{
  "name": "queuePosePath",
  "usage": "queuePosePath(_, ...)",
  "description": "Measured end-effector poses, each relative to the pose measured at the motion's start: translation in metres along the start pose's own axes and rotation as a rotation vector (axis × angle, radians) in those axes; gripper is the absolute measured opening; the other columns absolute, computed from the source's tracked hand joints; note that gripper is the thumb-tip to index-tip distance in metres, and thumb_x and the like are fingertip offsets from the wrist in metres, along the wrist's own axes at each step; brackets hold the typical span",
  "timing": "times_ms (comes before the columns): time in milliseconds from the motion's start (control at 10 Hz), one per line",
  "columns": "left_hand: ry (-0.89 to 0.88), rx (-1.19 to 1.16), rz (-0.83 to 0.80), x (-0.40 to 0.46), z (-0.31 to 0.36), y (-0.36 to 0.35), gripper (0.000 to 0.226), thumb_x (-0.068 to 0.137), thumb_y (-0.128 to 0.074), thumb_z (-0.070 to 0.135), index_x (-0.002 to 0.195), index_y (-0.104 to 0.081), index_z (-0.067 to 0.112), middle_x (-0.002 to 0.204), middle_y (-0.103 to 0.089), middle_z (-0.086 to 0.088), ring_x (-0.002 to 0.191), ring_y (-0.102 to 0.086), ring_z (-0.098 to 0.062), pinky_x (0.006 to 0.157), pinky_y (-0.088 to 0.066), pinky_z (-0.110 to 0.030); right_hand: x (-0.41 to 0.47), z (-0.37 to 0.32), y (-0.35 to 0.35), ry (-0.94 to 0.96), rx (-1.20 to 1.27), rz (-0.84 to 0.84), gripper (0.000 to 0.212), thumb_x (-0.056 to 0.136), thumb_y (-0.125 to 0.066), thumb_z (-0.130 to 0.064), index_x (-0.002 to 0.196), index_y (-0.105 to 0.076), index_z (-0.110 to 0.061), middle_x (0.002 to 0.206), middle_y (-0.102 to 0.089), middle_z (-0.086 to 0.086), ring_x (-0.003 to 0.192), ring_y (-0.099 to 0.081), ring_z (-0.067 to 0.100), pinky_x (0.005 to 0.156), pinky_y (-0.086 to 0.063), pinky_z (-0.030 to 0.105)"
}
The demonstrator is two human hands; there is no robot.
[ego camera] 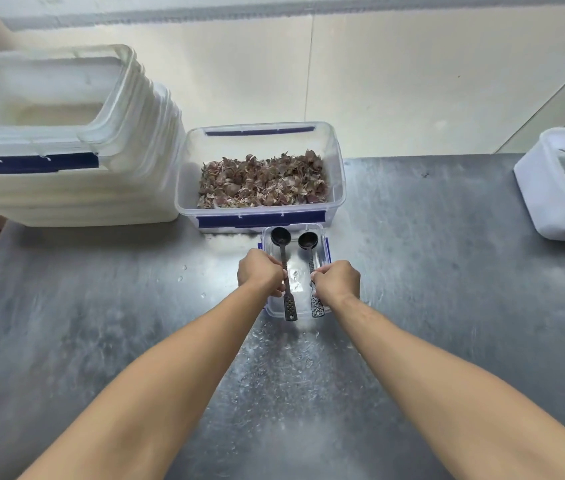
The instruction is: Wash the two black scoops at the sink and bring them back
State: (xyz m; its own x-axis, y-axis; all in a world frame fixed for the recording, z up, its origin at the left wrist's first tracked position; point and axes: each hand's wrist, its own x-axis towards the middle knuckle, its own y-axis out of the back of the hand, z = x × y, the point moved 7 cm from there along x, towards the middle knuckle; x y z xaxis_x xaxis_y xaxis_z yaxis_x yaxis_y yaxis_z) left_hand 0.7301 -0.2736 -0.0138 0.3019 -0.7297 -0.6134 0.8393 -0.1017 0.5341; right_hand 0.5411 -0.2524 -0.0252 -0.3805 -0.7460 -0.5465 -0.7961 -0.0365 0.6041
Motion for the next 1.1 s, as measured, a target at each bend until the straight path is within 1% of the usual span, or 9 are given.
queuePosePath(200, -0.019, 0.126, -0.014, 0.009, 0.005, -0.009, 0.016, 0.084, -0.071, 0.001, 0.071, -0.074, 0.008, 0.055, -0.072, -0.012, 0.049, -0.073, -0.025, 0.064, -0.066, -0.038, 0.003, -0.007, -0.004, 0.017, -0.076, 0.011, 0.017, 0.093, -0.063, -0.006, 0.095, -0.079, -0.007, 0.091, -0.078, 0.015, 0.082, -0.076, 0.032, 0.076, -0.065, 0.041)
queuePosePath(300, -0.044, 0.194, 0.013, 0.012, 0.006, -0.012, 0.014, 0.081, -0.069, -0.004, 0.073, -0.075, 0.005, 0.06, -0.074, -0.014, 0.053, -0.074, -0.027, 0.066, -0.066, -0.04, 0.002, -0.012, -0.008, 0.064, -0.178, 0.023, 0.019, 0.093, -0.059, -0.002, 0.092, -0.078, -0.005, 0.087, -0.076, 0.016, 0.08, -0.075, 0.031, 0.075, -0.065, 0.04)
queuePosePath(400, -0.062, 0.239, 0.024, 0.013, 0.008, -0.012, 0.014, 0.079, -0.067, -0.006, 0.077, -0.075, 0.005, 0.065, -0.075, -0.015, 0.058, -0.075, -0.03, 0.065, -0.065, -0.041, 0.0, -0.014, -0.012, 0.093, -0.252, 0.024, 0.021, 0.093, -0.058, 0.0, 0.094, -0.078, -0.004, 0.089, -0.076, 0.016, 0.082, -0.074, 0.031, 0.075, -0.065, 0.038)
queuePosePath(500, -0.096, 0.357, 0.027, 0.011, 0.011, -0.015, 0.017, 0.072, -0.067, -0.008, 0.078, -0.075, 0.007, 0.073, -0.075, -0.014, 0.067, -0.075, -0.033, 0.066, -0.065, -0.04, -0.002, -0.018, -0.016, 0.138, -0.351, 0.026, 0.018, 0.094, -0.06, -0.001, 0.1, -0.077, -0.004, 0.098, -0.075, 0.016, 0.087, -0.073, 0.03, 0.073, -0.064, 0.035)
queuePosePath(600, -0.15, 0.465, 0.045, 0.009, 0.015, -0.017, 0.019, 0.071, -0.065, -0.008, 0.08, -0.07, 0.008, 0.081, -0.074, -0.014, 0.075, -0.072, -0.034, 0.065, -0.061, -0.035, -0.004, -0.019, -0.018, 0.181, -0.411, 0.03, 0.015, 0.093, -0.062, -0.002, 0.098, -0.076, -0.003, 0.095, -0.075, 0.015, 0.084, -0.072, 0.03, 0.067, -0.061, 0.033)
queuePosePath(700, -0.217, 0.578, 0.064, 0.006, 0.018, -0.021, 0.019, 0.074, -0.06, -0.007, 0.078, -0.061, 0.012, 0.09, -0.072, -0.014, 0.084, -0.068, -0.036, 0.06, -0.049, -0.034, -0.004, -0.021, -0.021, 0.229, -0.459, 0.037, 0.014, 0.092, -0.06, 0.001, 0.092, -0.074, -0.002, 0.09, -0.074, 0.014, 0.074, -0.067, 0.029, 0.056, -0.049, 0.03)
queuePosePath(800, -0.239, 0.596, 0.067, 0.004, 0.019, -0.021, 0.019, 0.078, -0.057, -0.007, 0.079, -0.06, 0.012, 0.092, -0.072, -0.015, 0.086, -0.067, -0.036, 0.062, -0.048, -0.035, -0.006, -0.022, -0.021, 0.239, -0.472, 0.039, 0.015, 0.092, -0.059, 0.002, 0.093, -0.074, -0.002, 0.09, -0.072, 0.014, 0.07, -0.06, 0.027, 0.055, -0.044, 0.029)
queuePosePath(1000, -0.307, 0.607, 0.068, -0.005, 0.026, -0.016, 0.008, 0.09, -0.058, 0.008, 0.082, -0.058, 0.008, 0.091, -0.069, -0.017, 0.077, -0.058, -0.035, 0.062, -0.045, -0.036, -0.014, -0.032, -0.009, 0.258, -0.461, 0.073, 0.014, 0.094, -0.057, -0.004, 0.094, -0.071, -0.003, 0.095, -0.072, 0.016, 0.069, -0.055, 0.029, 0.057, -0.044, 0.03)
queuePosePath(1100, -0.32, 0.528, 0.095, -0.015, 0.031, -0.008, 0.025, 0.093, -0.056, 0.026, 0.077, -0.062, 0.007, 0.082, -0.067, -0.013, 0.076, -0.063, -0.035, 0.06, -0.045, -0.033, -0.021, -0.037, 0.0, 0.35, -0.437, 0.042, 0.021, 0.098, -0.053, -0.019, 0.101, -0.071, -0.009, 0.102, -0.072, 0.012, 0.079, -0.06, 0.03, 0.063, -0.049, 0.034)
